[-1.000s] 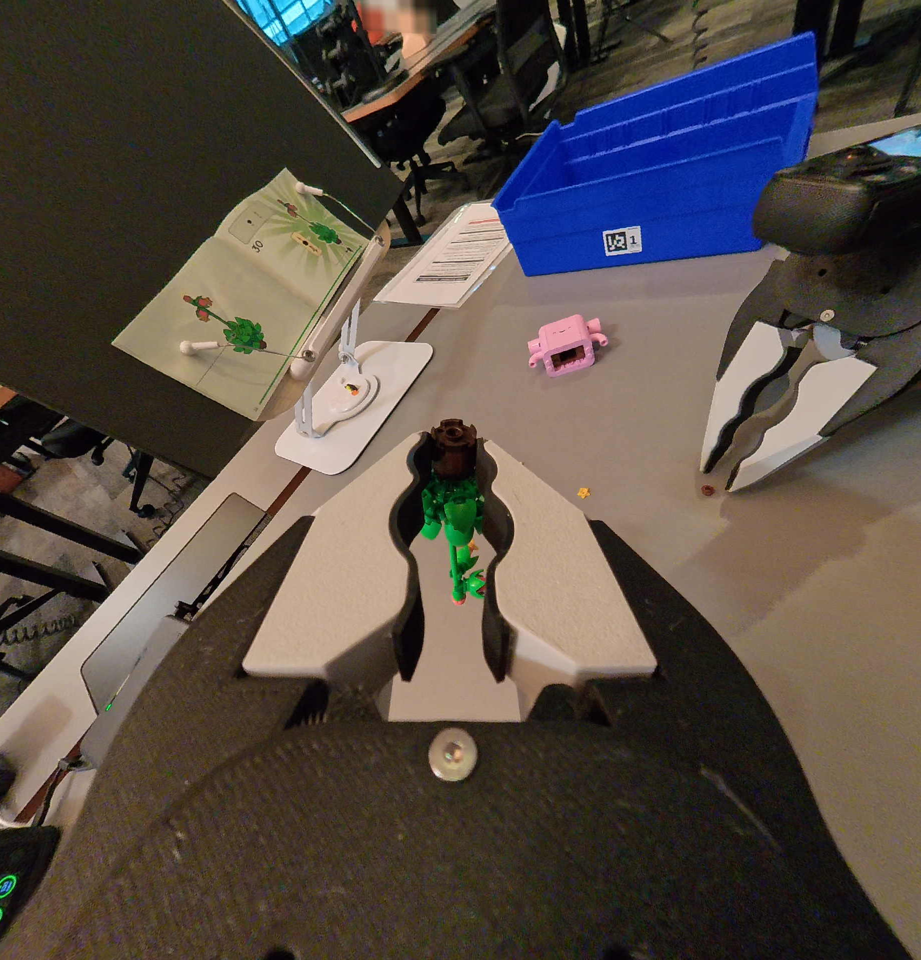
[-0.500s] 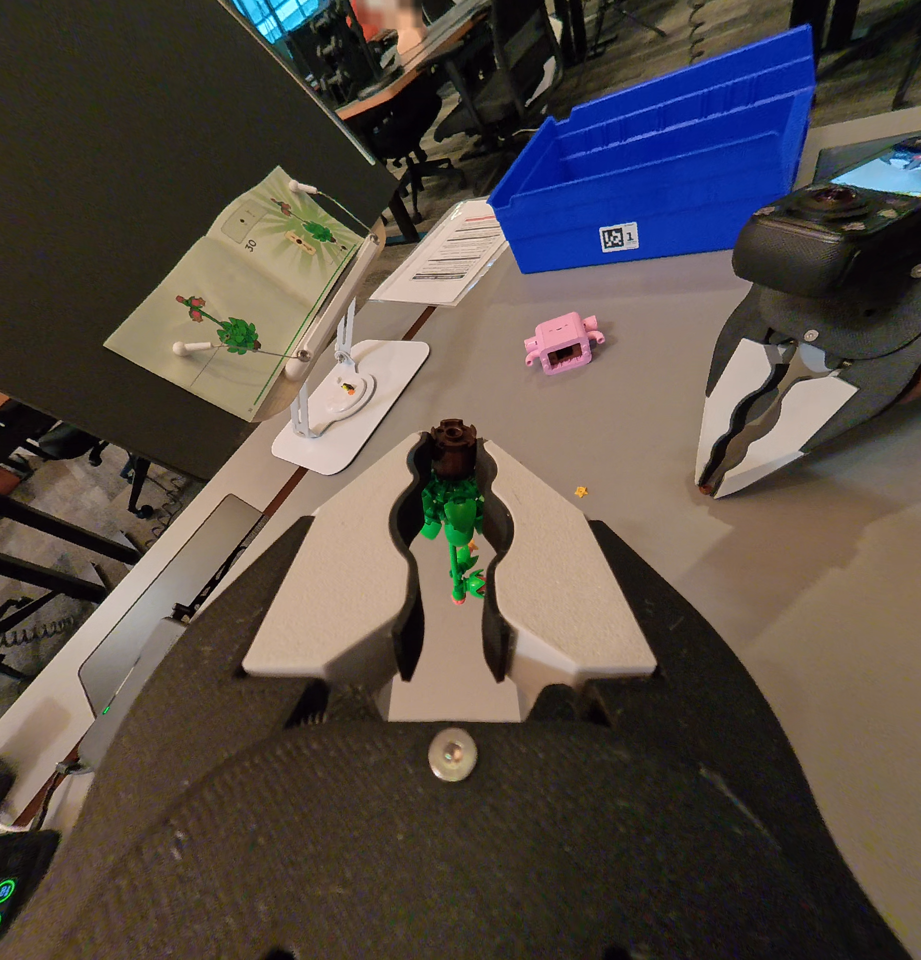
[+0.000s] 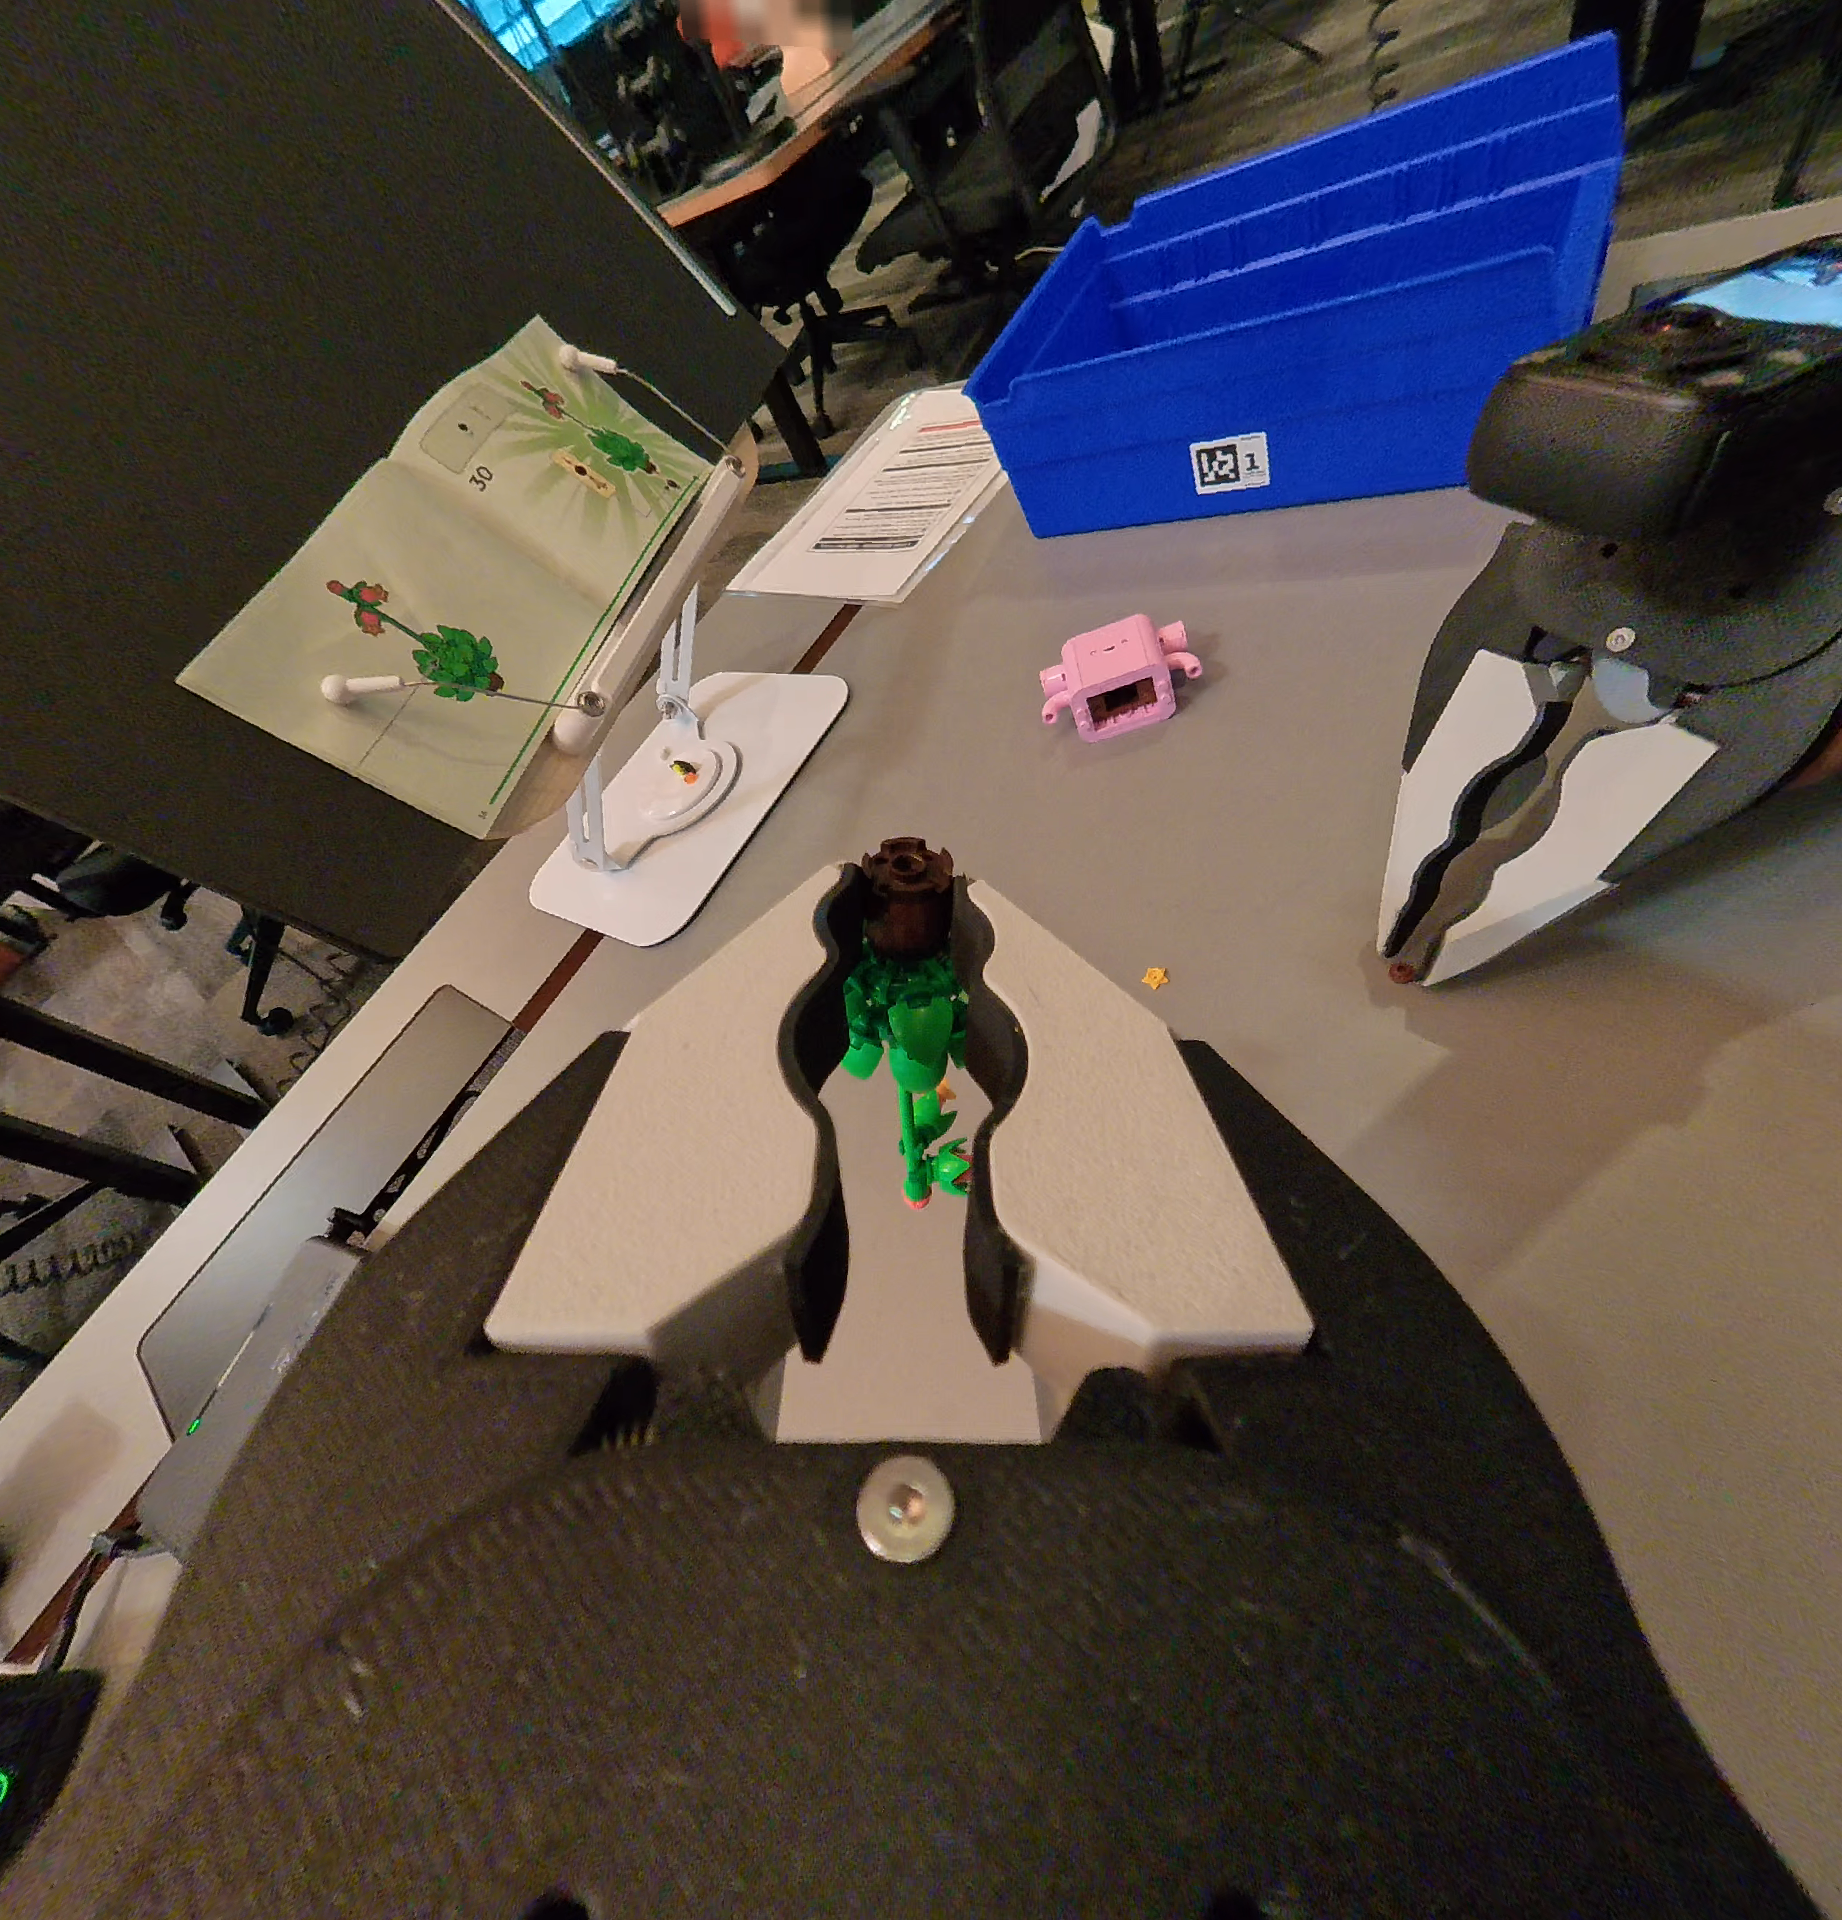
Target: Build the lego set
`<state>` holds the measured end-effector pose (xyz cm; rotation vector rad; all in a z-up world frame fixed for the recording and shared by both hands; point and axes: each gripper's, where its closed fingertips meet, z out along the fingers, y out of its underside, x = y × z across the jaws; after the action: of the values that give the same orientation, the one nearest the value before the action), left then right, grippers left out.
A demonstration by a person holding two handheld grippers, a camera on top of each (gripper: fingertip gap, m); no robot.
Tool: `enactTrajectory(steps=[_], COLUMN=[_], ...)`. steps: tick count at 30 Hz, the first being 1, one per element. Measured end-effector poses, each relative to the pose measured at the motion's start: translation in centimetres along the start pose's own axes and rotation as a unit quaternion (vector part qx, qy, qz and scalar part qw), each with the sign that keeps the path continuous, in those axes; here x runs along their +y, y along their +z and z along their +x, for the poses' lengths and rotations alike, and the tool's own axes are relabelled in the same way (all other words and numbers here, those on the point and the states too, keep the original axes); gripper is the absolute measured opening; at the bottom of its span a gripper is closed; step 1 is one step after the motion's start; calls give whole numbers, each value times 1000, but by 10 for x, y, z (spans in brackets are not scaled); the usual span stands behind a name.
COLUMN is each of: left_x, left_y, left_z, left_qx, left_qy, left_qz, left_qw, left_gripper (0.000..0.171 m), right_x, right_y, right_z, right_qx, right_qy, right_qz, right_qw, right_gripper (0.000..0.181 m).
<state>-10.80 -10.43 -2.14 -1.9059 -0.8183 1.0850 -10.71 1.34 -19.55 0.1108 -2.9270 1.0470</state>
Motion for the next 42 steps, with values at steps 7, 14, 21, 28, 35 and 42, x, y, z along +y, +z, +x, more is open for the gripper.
enactTrajectory(steps=[7,14,21,28,35,42], left_x=[1,1,1,-4,-21,-33], left_y=[1,0,1,2,8,18], left_z=[1,0,1,7,24,45], left_qx=[3,1,3,10,1,-15], left_qy=[0,0,0,6,53,117], left_qz=[-2,-1,0,15,42,36], left_qw=[1000,1000,1000,1000,998,992], left_gripper=[14,14,14,14,14,15], right_x=[2,2,0,-19,-85,-145], right_y=[2,5,3,-15,-81,-134], right_z=[1,0,3,13,28,3], right_qx=[2,4,8,33,74,78], right_qy=[-1,-7,-2,9,19,-36], right_qz=[-3,-9,-1,54,220,341], right_qw=[1000,1000,1000,998,973,936], right_gripper=[10,6,4,5,4,4])
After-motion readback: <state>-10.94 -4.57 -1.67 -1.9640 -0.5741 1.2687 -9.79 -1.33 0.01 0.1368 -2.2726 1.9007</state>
